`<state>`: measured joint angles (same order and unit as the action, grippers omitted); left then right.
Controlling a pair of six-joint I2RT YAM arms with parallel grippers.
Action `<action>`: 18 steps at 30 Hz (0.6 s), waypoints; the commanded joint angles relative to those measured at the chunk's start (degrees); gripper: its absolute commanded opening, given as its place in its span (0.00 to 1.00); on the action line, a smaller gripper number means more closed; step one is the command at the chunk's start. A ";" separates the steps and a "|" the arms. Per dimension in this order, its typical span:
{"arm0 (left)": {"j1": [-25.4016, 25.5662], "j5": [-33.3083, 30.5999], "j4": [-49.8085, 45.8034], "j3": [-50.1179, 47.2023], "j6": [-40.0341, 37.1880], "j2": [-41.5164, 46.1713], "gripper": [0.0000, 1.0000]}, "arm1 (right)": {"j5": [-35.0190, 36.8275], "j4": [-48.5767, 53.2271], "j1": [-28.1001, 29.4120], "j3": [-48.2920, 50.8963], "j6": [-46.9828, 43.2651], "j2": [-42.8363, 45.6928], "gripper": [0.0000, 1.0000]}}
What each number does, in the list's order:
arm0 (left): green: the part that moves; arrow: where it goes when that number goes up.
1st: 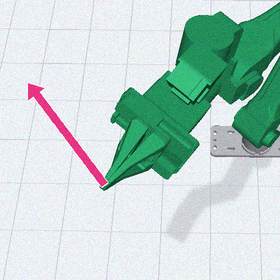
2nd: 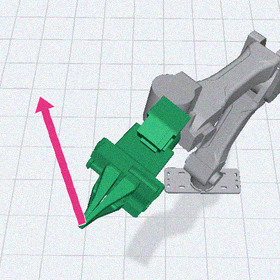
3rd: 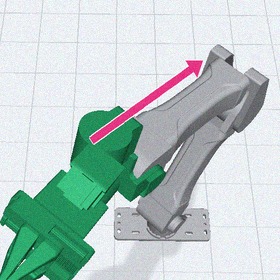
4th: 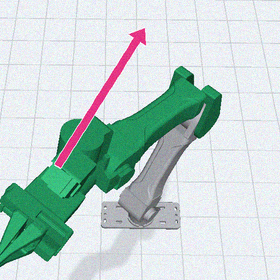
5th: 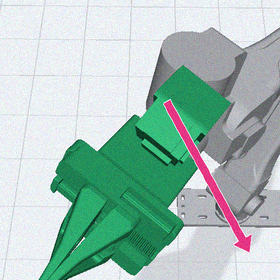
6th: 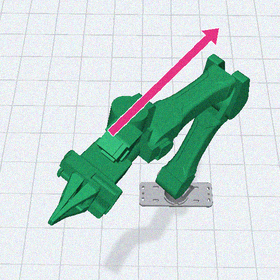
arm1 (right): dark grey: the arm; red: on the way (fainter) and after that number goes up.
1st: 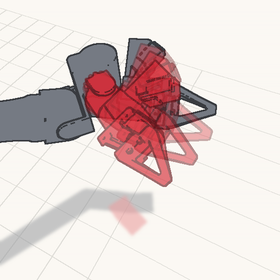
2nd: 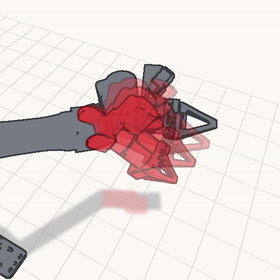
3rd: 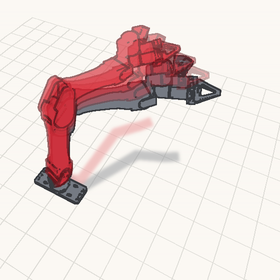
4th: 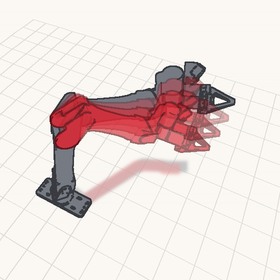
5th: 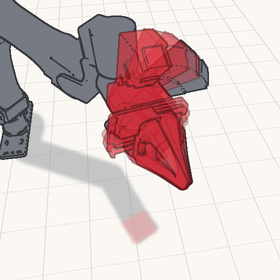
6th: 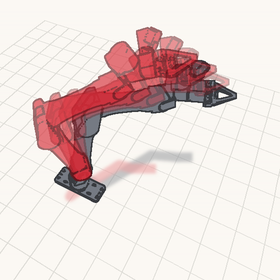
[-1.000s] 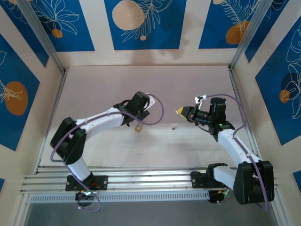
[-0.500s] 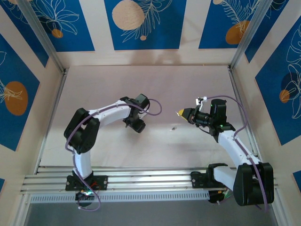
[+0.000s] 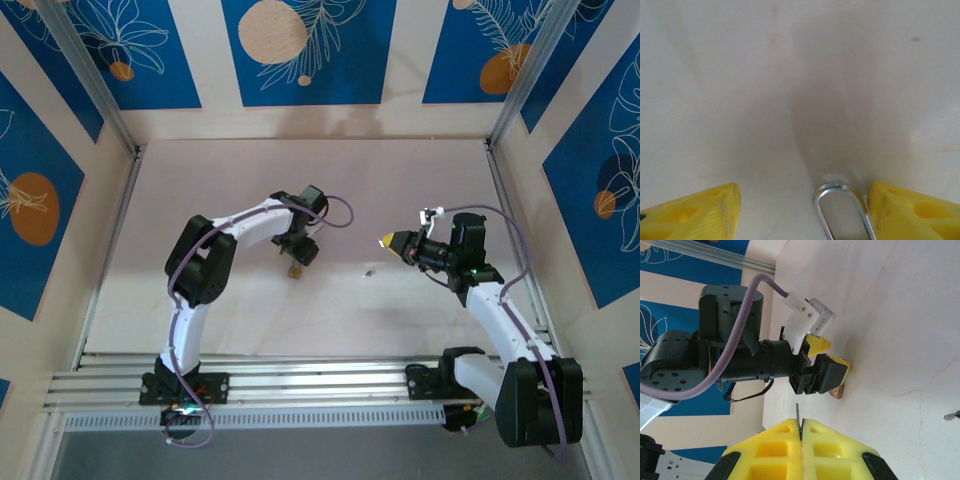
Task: Unlock with the key
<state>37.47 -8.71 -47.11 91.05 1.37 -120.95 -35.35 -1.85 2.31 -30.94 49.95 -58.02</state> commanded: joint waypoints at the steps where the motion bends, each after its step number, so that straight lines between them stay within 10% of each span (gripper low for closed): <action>1: -2.60 -2.58 -0.35 -2.53 -0.23 1.56 0.66 | -1.11 1.58 -0.44 1.21 -1.12 0.36 0.00; 18: -3.98 -2.24 -0.06 -10.73 1.41 8.78 0.62 | -1.18 -1.08 0.77 0.39 0.03 -2.09 0.00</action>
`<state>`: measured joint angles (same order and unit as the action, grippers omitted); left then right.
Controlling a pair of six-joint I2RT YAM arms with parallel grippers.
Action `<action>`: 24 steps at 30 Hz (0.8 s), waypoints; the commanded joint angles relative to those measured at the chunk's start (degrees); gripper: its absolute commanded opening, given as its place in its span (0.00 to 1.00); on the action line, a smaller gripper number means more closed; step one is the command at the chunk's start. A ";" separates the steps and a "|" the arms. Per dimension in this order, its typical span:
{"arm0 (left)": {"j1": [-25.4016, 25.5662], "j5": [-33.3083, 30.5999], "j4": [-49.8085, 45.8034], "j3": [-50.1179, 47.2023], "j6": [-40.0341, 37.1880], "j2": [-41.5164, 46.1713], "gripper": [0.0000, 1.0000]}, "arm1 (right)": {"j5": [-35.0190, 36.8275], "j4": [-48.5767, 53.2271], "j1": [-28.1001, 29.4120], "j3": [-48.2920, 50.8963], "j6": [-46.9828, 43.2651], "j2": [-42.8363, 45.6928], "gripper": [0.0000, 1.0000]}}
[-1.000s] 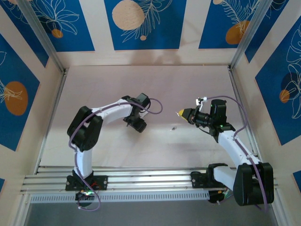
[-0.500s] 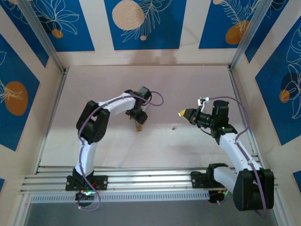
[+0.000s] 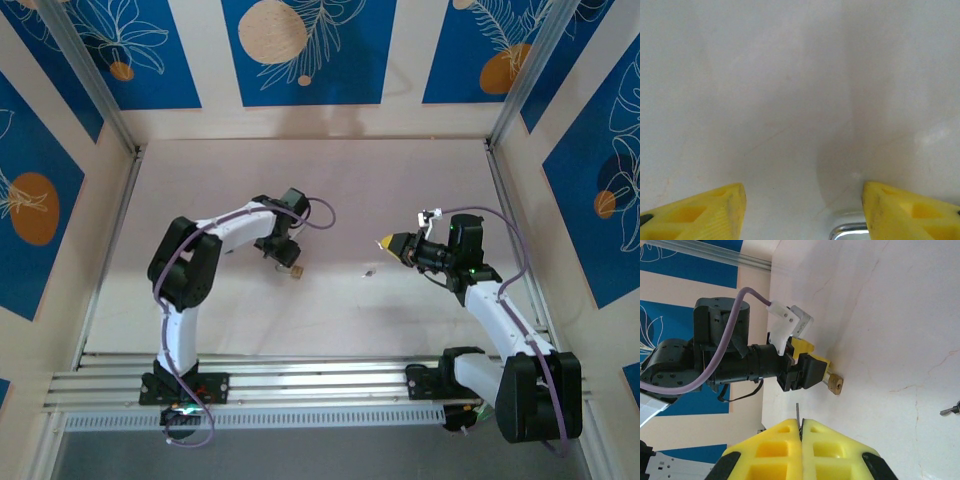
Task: Unlock with the key
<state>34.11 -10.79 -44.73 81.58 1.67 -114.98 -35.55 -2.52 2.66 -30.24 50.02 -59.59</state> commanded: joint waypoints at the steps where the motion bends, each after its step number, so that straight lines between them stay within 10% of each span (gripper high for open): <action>1: -0.55 0.29 -2.55 -1.75 1.31 3.25 0.61 | -0.97 -0.53 0.46 -0.42 -0.06 -0.77 0.00; 24: -0.37 0.76 -4.60 -5.01 -2.06 8.98 0.64 | 0.23 1.13 0.66 -3.34 -2.11 -2.32 0.00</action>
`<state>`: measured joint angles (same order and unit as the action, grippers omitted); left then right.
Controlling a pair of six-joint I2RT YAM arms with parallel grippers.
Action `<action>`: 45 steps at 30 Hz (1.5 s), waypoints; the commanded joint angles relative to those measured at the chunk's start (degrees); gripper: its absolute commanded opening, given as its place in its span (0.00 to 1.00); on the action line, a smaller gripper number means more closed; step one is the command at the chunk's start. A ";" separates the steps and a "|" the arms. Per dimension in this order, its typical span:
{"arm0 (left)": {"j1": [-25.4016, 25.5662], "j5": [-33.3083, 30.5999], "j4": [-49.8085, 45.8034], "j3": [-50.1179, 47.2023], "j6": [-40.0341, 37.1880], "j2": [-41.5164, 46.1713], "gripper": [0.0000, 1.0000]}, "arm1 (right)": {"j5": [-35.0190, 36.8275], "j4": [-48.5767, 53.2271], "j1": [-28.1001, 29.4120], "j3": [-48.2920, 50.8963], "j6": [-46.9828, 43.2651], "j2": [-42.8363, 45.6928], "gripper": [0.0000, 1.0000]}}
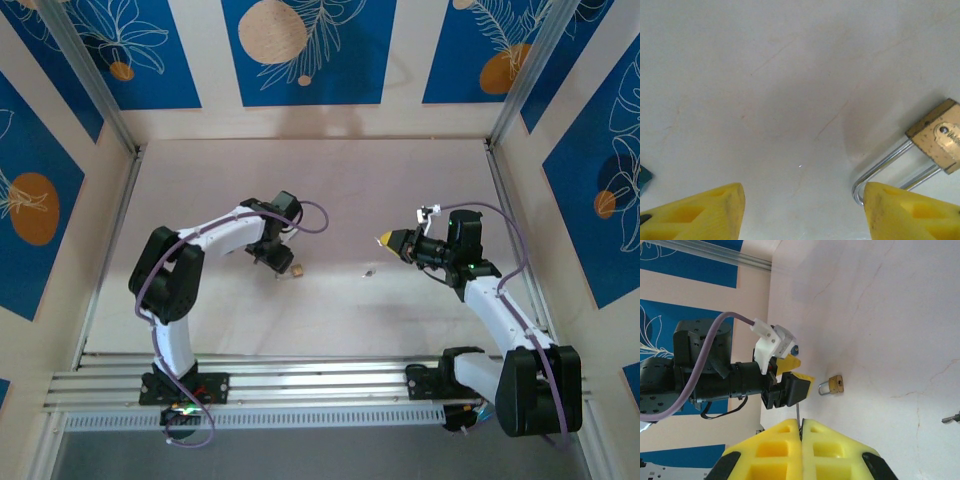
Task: Unlock with the key
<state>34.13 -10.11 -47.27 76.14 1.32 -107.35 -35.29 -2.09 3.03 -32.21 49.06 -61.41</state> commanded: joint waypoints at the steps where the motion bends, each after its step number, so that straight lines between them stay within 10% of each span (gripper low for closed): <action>1: -0.42 0.55 -1.80 0.50 -1.92 1.42 0.64 | -0.05 0.60 0.23 -1.30 -1.09 -0.56 0.00; 36: -0.41 0.09 0.75 -1.87 0.87 0.62 0.63 | 0.14 2.06 0.05 0.13 -0.85 2.52 0.00; 45: 1.29 11.48 -2.51 3.23 2.15 1.98 0.58 | -0.37 2.09 -1.11 0.77 -1.59 2.77 0.00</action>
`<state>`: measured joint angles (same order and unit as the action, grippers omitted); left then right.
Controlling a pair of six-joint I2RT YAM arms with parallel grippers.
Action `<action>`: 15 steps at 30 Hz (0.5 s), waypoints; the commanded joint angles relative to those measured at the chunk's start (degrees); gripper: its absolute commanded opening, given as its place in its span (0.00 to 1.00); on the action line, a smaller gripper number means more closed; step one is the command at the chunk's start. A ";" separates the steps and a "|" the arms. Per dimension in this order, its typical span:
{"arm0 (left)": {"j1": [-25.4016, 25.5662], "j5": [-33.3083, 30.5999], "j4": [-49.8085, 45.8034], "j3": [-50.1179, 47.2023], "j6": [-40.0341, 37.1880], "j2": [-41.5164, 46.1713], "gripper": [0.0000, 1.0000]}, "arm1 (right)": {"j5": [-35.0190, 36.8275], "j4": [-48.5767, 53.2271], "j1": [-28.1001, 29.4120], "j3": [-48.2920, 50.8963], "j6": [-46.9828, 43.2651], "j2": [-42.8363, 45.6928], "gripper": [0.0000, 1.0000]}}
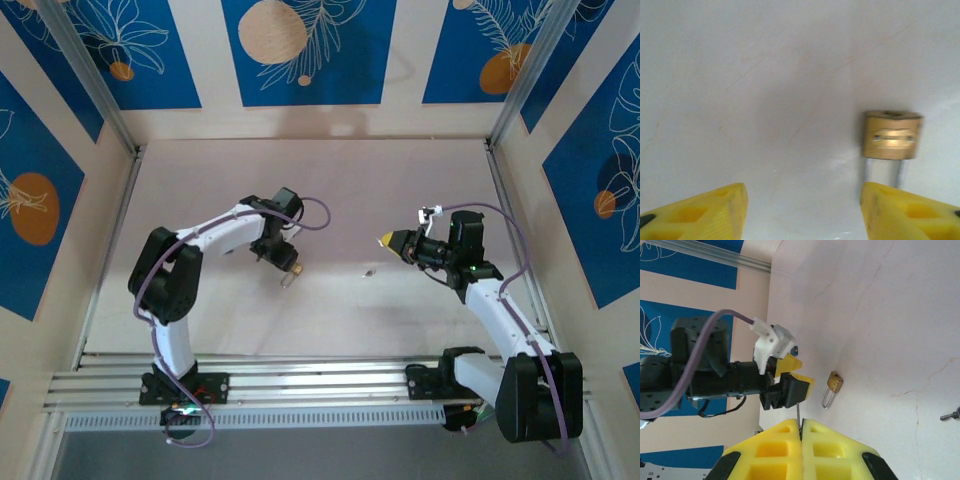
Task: Unlock with the key
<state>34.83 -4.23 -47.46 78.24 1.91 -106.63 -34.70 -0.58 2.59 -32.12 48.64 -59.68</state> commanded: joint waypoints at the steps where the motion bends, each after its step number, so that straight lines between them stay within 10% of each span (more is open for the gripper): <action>1: 0.59 6.26 -2.22 1.21 1.80 0.72 0.56 | -1.04 0.65 -0.88 0.74 -1.23 1.19 0.00; 15: 3.71 9.54 -8.22 9.11 0.20 -7.69 0.49 | -1.96 1.29 -2.39 1.79 -1.63 2.07 0.00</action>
<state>37.43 3.70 -51.57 84.95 3.86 -112.09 -34.96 -0.14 0.40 -31.40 48.05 -58.17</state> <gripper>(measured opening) 0.490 0.064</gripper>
